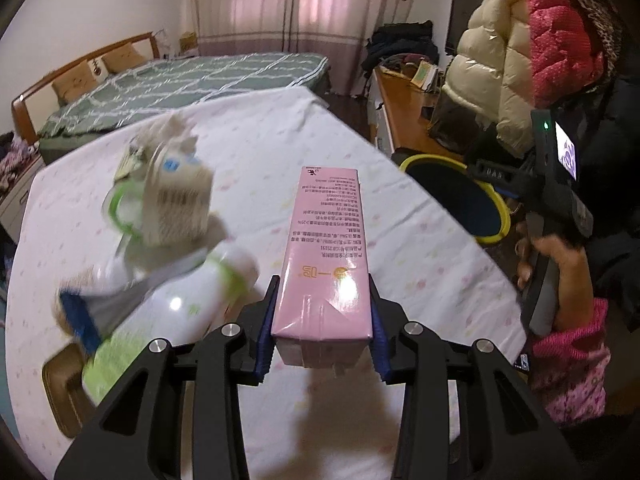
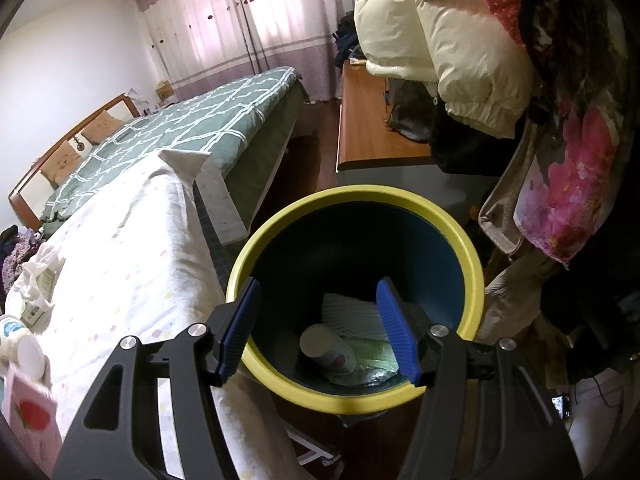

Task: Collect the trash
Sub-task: 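Carry the pink carton over the yellow bin and open the left gripper, then move both grippers back over the table toward the remaining trash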

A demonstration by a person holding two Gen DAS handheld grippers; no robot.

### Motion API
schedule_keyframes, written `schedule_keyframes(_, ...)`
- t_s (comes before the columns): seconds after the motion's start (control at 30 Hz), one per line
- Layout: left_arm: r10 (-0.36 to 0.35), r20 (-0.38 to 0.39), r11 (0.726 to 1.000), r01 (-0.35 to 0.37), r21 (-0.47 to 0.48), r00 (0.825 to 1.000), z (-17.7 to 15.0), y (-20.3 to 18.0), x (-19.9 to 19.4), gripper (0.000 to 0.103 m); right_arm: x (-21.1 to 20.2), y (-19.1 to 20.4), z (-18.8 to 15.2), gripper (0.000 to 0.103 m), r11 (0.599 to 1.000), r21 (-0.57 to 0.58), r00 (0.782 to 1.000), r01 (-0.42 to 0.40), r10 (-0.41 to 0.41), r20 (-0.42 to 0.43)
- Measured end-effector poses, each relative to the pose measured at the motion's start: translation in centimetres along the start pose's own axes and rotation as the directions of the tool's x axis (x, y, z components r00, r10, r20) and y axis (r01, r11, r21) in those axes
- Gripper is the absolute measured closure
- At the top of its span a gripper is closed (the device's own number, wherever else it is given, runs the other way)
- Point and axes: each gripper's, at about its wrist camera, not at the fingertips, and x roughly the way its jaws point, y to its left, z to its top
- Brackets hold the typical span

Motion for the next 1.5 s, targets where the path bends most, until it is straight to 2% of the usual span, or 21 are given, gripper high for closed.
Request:
schedule_keyframes(0.33, -0.070, 0.005, 0.994, 0.069, 0.085, 0.998, 6.8, -5.1, 3.9, 0.064, -1.9, -3.9, 0.4, 0.045, 1.000, 0.013, 0.999, 0.010, -0.011, 0.033)
schedule_keyframes(0.63, -0.149, -0.059, 0.977, 0.156, 0.143, 0.987, 11.5, -12.2, 10.2, 0.064, -3.2, -8.0, 0.4, 0.041, 0.998, 0.049, 0.998, 0.029, -0.033, 0.062)
schedule_keyframes(0.97, -0.162, -0.125, 0.962, 0.185, 0.200, 0.979, 13.2, -18.5, 16.1, 0.064, -2.4, -10.6, 0.4, 0.041, 0.996, 0.081, 0.998, 0.036, -0.040, 0.050)
schedule_keyframes(1.13, -0.152, -0.152, 0.958, 0.183, 0.219, 0.977, 13.6, -20.3, 18.3, 0.064, -2.3, -11.5, 0.4, 0.040, 0.995, 0.092, 0.997, 0.047, -0.052, 0.050)
schedule_keyframes(1.3, -0.139, -0.173, 0.963, 0.174, 0.207, 0.975, 13.7, -20.4, 19.5, 0.063, -2.2, -11.9, 0.3, 0.040, 0.994, 0.095, 0.997, 0.053, -0.057, 0.044)
schedule_keyframes(1.33, -0.137, -0.170, 0.966, 0.170, 0.197, 0.976, 13.6, -20.1, 19.0, 0.060, -2.2, -11.8, 0.2, 0.040, 0.994, 0.093, 0.997, 0.052, -0.057, 0.044)
schedule_keyframes(1.37, -0.143, -0.159, 0.966, 0.173, 0.190, 0.977, 13.5, -19.7, 18.3, 0.044, -2.3, -11.8, 0.2, 0.040, 0.995, 0.091, 0.997, 0.051, -0.055, 0.045)
schedule_keyframes(1.43, -0.132, -0.103, 0.970, 0.149, 0.193, 0.986, 13.3, -18.9, 16.3, 0.021, -2.3, -11.7, 0.2, 0.040, 0.995, 0.086, 0.997, 0.050, -0.055, 0.046)
schedule_keyframes(1.5, -0.080, -0.027, 0.974, 0.084, 0.209, 0.996, 12.9, -17.7, 13.6, 0.021, -2.3, -11.5, 0.2, 0.040, 0.995, 0.085, 0.998, 0.045, -0.049, 0.045)
